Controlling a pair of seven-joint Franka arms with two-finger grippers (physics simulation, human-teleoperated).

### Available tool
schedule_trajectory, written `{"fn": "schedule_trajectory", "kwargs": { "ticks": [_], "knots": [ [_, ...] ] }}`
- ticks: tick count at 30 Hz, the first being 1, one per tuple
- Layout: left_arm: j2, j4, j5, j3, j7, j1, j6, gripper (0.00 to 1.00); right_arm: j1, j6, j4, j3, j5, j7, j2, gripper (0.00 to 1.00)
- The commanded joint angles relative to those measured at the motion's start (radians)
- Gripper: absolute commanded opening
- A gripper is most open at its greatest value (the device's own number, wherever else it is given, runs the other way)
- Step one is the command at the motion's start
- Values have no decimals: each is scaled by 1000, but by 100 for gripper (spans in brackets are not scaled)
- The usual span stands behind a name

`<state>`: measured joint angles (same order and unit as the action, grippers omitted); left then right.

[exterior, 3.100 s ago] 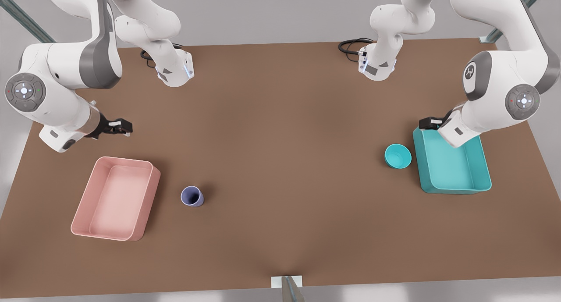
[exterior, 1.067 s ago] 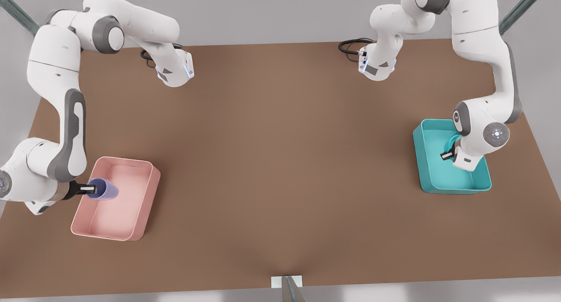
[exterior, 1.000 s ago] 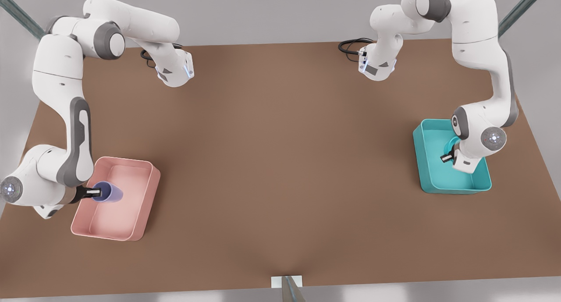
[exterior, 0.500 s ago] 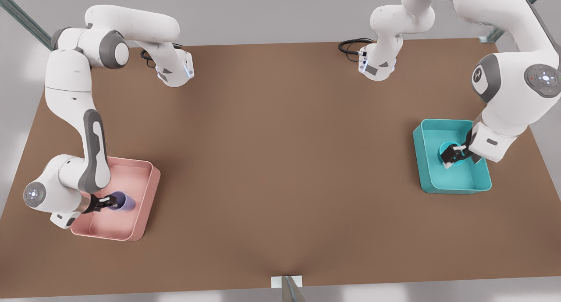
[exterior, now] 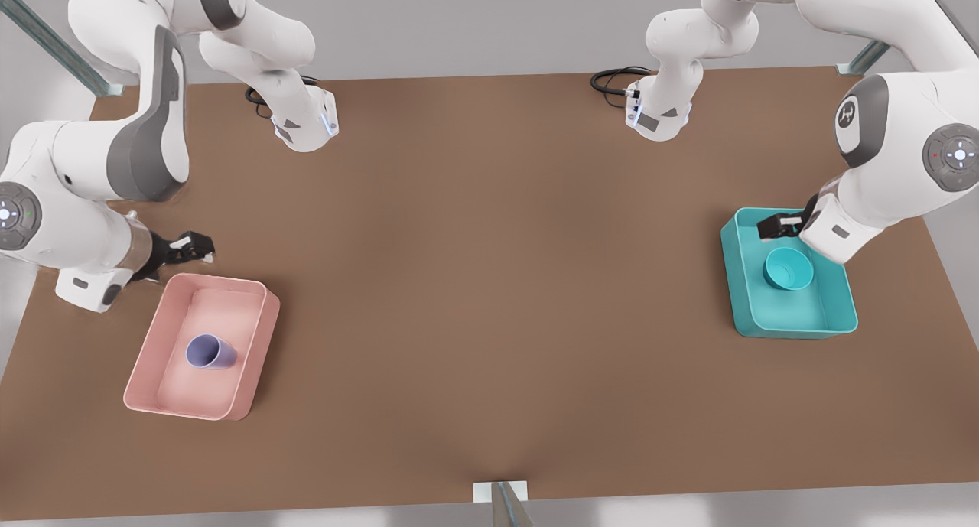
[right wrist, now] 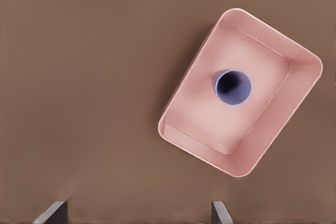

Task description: Put the bowls and cups in different boxes

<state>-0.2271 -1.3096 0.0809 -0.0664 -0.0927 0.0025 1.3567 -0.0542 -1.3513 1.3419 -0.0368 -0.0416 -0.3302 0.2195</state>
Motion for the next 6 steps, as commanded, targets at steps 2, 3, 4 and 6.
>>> {"fn": "schedule_trajectory", "kwargs": {
  "ticks": [2, 3, 4, 6],
  "knots": [
    [0, 0, 0, -1, 68, 1, -30, 100, -6, -6, 106, 0, -18, 350, -89, 100],
    [2, 0, 0, 0, 68, -1, -30, 100, -7, -6, 108, 0, -17, 352, -91, 100],
    [2, 1, 0, 0, 68, -1, -30, 100, -7, -5, 109, 0, -15, 352, -92, 100],
    [2, 1, 0, -1, 68, -1, -30, 100, -7, -5, 112, 0, -17, 352, -95, 100]
  ]
}}
